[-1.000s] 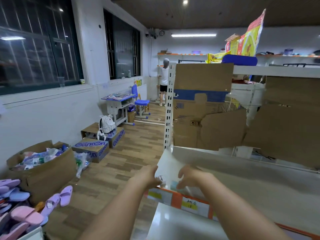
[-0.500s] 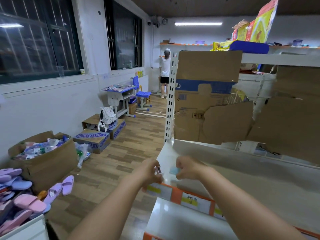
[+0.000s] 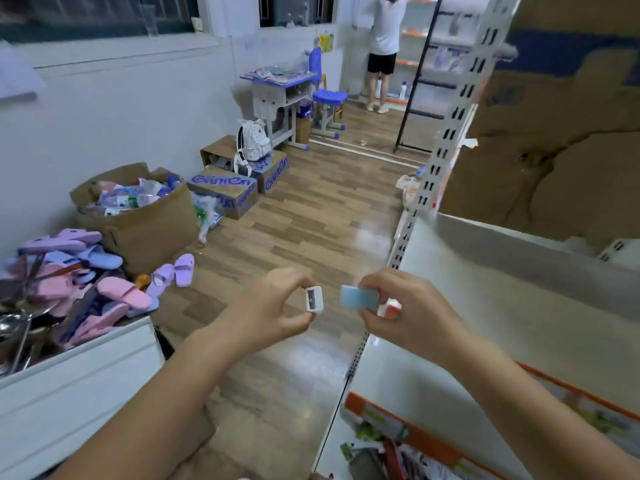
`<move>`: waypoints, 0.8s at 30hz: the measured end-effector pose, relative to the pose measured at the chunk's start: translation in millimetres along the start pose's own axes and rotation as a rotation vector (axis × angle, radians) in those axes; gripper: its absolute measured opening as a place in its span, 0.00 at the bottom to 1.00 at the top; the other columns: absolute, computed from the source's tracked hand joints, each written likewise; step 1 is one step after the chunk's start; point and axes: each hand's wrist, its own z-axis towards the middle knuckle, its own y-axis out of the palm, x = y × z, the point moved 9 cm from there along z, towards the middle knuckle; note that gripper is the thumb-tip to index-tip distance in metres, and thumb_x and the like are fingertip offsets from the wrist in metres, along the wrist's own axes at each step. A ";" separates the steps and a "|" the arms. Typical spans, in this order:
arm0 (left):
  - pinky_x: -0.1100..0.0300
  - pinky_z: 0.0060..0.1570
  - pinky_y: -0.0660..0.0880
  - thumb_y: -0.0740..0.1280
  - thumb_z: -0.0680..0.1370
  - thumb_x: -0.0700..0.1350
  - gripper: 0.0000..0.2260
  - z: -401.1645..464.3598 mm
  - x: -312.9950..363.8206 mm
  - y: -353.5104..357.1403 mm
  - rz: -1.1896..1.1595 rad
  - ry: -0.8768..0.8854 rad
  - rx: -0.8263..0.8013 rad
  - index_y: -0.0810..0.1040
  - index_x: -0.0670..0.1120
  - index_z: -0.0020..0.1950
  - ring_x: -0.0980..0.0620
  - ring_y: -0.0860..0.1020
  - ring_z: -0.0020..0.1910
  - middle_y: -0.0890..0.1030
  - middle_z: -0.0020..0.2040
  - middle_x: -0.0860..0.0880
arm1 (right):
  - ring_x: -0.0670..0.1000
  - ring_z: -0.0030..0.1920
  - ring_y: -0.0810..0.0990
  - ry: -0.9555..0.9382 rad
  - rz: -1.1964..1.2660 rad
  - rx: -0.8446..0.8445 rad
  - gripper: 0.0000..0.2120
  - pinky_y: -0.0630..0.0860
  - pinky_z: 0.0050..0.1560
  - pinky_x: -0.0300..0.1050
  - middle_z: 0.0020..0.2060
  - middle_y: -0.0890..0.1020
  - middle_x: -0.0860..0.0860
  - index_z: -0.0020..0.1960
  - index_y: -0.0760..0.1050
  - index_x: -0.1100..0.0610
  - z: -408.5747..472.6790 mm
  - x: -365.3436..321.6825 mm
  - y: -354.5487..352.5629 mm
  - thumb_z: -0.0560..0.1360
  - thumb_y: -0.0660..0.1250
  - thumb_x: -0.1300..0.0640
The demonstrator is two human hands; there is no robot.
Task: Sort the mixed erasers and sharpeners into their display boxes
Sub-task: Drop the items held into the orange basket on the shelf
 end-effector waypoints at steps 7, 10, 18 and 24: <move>0.71 0.48 0.64 0.58 0.66 0.57 0.20 -15.3 -91.0 -43.6 0.013 -0.086 -0.037 0.76 0.48 0.50 0.59 0.72 0.47 0.77 0.46 0.55 | 0.46 0.37 0.77 0.027 0.091 -0.054 0.16 0.77 0.36 0.45 0.41 0.80 0.47 0.51 0.79 0.56 56.9 -27.2 84.2 0.68 0.64 0.48; 0.68 0.47 0.66 0.57 0.65 0.58 0.21 -11.2 -127.7 -54.6 0.010 -0.137 -0.052 0.76 0.48 0.50 0.56 0.74 0.48 0.78 0.46 0.54 | 0.47 0.38 0.78 0.063 0.132 -0.091 0.15 0.78 0.36 0.47 0.41 0.80 0.47 0.51 0.78 0.56 77.4 -22.4 116.7 0.69 0.65 0.49; 0.70 0.48 0.64 0.56 0.64 0.59 0.22 29.2 -182.2 -61.1 -0.055 -0.184 -0.111 0.76 0.49 0.50 0.59 0.71 0.48 0.78 0.47 0.56 | 0.42 0.41 0.75 0.110 0.213 -0.086 0.12 0.75 0.42 0.39 0.42 0.76 0.41 0.51 0.77 0.54 140.9 5.0 151.4 0.69 0.66 0.52; 0.76 0.48 0.63 0.57 0.64 0.59 0.18 108.8 -231.6 -64.4 -0.062 -0.249 -0.113 0.74 0.54 0.49 0.62 0.71 0.49 0.75 0.46 0.61 | 0.41 0.40 0.72 0.156 0.298 -0.091 0.14 0.69 0.44 0.30 0.39 0.77 0.43 0.49 0.78 0.55 227.2 66.7 163.1 0.66 0.65 0.50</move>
